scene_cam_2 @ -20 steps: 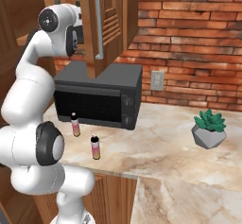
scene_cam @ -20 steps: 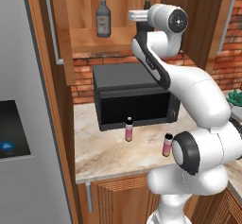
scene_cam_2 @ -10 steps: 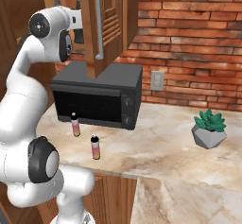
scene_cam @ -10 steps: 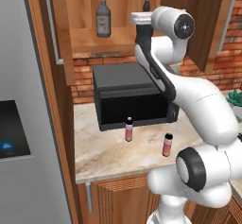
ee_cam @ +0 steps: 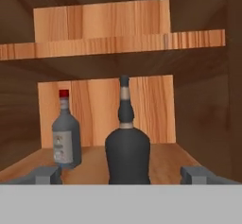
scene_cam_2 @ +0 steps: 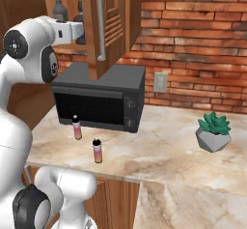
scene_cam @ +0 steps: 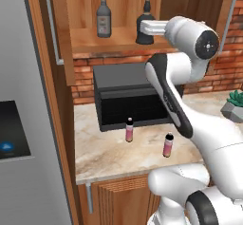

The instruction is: Sort all alcoholic drinks to one cabinet, and non-alcoholic drinks to the other.

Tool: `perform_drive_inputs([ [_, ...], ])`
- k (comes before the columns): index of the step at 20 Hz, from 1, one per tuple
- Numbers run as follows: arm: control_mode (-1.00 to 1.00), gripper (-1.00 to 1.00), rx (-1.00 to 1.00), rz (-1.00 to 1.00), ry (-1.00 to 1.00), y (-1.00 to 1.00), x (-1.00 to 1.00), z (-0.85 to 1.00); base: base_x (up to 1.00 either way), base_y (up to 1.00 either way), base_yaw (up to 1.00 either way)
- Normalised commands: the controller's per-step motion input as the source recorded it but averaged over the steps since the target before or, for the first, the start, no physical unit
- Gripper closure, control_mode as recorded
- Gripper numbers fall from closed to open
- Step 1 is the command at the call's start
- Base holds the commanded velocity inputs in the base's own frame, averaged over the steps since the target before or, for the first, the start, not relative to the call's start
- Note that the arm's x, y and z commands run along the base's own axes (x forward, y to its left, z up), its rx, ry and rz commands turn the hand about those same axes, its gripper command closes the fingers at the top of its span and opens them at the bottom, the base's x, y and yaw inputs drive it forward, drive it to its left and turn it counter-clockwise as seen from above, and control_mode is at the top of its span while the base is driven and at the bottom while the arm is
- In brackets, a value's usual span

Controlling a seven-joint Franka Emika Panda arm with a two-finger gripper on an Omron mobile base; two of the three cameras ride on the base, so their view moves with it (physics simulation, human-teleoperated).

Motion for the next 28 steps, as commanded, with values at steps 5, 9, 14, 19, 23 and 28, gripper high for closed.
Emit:
perform_drive_inputs([
  [5,-1.00,-1.00,0.04,0.00,0.11,0.00,-1.00,-0.16,0.00,0.00,0.00],
  [9,-1.00,-1.00,0.04,0.00,0.28,0.00,-1.00,-0.20,0.00,0.00,0.00],
  [14,-1.00,-1.00,0.02,0.00,0.39,0.00,-0.93,-0.49,0.00,0.00,0.00],
  [19,-1.00,-1.00,0.01,0.00,0.43,-0.11,-0.42,-0.74,0.00,0.00,0.00],
  [23,-1.00,-1.00,0.01,0.00,0.43,-0.27,-0.06,-0.98,0.00,0.00,0.00],
  [28,-1.00,-1.00,0.01,0.00,0.40,-0.28,0.02,-1.00,0.00,0.00,0.00],
])
